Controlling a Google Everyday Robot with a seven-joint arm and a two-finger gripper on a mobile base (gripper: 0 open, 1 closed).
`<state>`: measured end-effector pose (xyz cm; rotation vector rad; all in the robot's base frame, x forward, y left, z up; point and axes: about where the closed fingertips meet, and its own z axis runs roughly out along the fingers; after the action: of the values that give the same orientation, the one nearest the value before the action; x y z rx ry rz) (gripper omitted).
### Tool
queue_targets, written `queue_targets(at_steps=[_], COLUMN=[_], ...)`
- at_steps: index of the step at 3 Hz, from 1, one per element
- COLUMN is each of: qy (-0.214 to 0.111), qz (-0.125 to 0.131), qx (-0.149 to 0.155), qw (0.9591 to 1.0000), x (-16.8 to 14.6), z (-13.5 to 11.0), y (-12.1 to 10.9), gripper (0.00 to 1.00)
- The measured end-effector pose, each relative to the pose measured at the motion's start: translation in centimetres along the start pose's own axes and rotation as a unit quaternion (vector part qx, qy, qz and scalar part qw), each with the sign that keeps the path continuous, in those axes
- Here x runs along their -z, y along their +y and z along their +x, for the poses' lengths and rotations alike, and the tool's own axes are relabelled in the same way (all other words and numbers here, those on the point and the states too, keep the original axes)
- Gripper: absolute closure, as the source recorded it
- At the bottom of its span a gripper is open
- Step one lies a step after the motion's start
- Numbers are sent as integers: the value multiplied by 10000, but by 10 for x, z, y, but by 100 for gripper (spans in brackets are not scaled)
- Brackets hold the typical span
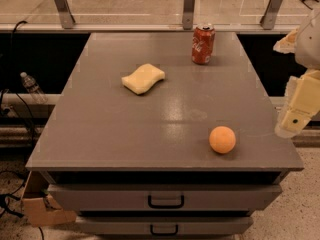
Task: Move orange near coke can
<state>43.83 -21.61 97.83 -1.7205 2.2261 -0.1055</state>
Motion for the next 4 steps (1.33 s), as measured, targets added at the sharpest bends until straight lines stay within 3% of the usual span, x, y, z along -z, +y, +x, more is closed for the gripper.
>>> queue_targets(at_steps=[1, 2, 4], qy=[0, -263, -622], qz=[1, -64, -457], qx=[0, 116, 215], qw=[10000, 9996, 9968], x=[0, -18, -72], z=[0, -6, -11], y=[0, 3, 11], gripper=[0, 0, 0])
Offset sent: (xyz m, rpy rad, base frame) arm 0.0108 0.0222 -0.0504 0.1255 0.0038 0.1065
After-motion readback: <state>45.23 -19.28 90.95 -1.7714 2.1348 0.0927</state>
